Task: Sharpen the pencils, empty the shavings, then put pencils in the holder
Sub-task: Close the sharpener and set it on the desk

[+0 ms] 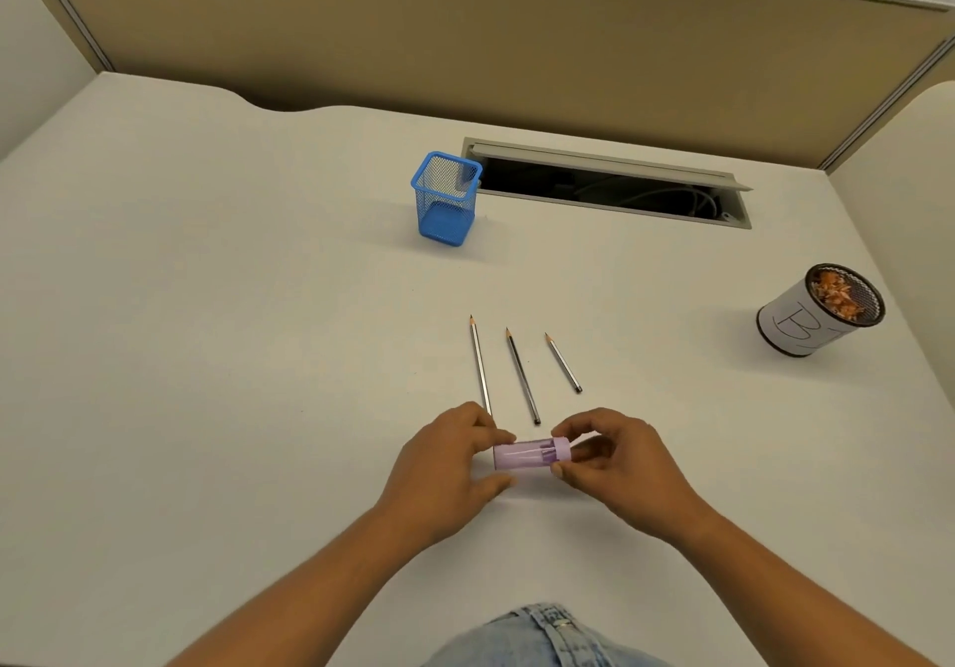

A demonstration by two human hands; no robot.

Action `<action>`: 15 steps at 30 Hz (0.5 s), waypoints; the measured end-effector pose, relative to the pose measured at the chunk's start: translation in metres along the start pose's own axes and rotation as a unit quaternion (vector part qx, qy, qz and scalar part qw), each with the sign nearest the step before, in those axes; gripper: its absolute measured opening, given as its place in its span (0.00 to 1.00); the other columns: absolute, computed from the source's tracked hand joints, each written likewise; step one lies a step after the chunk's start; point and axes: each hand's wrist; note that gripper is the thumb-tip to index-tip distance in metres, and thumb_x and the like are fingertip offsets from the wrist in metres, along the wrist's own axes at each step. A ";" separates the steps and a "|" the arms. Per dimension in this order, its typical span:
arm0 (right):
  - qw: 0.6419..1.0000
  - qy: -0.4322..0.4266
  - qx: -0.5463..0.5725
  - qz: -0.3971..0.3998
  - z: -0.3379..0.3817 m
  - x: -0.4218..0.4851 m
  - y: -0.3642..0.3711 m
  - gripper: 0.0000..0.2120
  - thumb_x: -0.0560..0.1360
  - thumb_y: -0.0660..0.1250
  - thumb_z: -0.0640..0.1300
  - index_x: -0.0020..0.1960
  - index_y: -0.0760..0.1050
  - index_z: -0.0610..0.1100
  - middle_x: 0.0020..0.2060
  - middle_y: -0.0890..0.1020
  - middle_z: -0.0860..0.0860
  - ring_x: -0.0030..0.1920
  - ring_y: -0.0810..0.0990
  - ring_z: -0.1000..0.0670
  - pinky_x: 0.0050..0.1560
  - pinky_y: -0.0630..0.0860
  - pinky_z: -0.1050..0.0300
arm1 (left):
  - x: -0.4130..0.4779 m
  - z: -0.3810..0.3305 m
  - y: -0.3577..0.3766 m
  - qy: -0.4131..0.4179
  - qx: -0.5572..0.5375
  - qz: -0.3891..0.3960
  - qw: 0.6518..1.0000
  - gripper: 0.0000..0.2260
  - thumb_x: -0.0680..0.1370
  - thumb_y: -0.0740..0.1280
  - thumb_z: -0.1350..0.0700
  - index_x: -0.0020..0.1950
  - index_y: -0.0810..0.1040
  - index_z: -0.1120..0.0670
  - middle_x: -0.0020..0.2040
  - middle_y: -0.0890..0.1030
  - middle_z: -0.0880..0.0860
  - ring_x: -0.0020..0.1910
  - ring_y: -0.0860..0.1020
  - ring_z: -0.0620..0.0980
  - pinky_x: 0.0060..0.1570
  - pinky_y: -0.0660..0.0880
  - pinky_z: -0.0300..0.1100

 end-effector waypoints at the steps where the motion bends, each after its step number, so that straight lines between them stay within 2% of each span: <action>1: 1.000 -0.005 -0.017 -0.006 -0.006 0.002 0.003 0.13 0.66 0.80 0.39 0.45 0.83 0.54 0.38 0.87 0.53 0.37 0.85 0.53 0.35 0.78 0.65 | 0.001 0.002 0.004 -0.004 0.005 0.008 1.000 0.16 0.75 0.73 0.45 0.61 0.81 0.44 0.52 0.77 0.43 0.49 0.75 0.43 0.48 0.77 0.39; 4: 0.995 -0.036 -0.090 -0.014 -0.022 0.009 0.008 0.13 0.65 0.80 0.42 0.45 0.83 0.56 0.41 0.85 0.56 0.41 0.82 0.57 0.38 0.75 0.70 | 0.002 0.007 0.015 -0.018 0.006 0.011 1.000 0.15 0.75 0.73 0.47 0.61 0.82 0.46 0.52 0.78 0.44 0.49 0.76 0.44 0.48 0.77 0.40; 7: 0.991 -0.055 -0.124 -0.012 -0.032 0.015 0.010 0.15 0.65 0.79 0.43 0.42 0.80 0.61 0.40 0.84 0.60 0.41 0.81 0.58 0.39 0.74 0.71 | 0.004 0.009 0.021 -0.028 0.006 -0.004 1.000 0.14 0.74 0.74 0.48 0.60 0.82 0.47 0.52 0.80 0.45 0.50 0.77 0.45 0.49 0.77 0.41; 10: 0.988 -0.062 -0.140 -0.013 -0.036 0.020 0.011 0.16 0.65 0.78 0.43 0.41 0.78 0.63 0.40 0.83 0.61 0.40 0.80 0.58 0.41 0.77 0.68 | 0.006 0.009 0.023 -0.039 -0.001 -0.022 0.999 0.12 0.73 0.75 0.50 0.56 0.83 0.48 0.51 0.81 0.45 0.50 0.77 0.45 0.49 0.77 0.42; 15: 0.986 -0.071 -0.148 -0.021 -0.037 0.022 0.012 0.15 0.65 0.77 0.44 0.43 0.77 0.62 0.40 0.83 0.59 0.39 0.79 0.57 0.42 0.79 0.62 | 0.009 0.009 0.025 -0.048 -0.008 -0.031 0.998 0.11 0.74 0.75 0.51 0.56 0.83 0.49 0.50 0.81 0.46 0.48 0.78 0.45 0.49 0.79 0.44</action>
Point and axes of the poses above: each hand's wrist, its own x-axis towards the middle knuckle, its own y-axis out of the palm, z = x × y
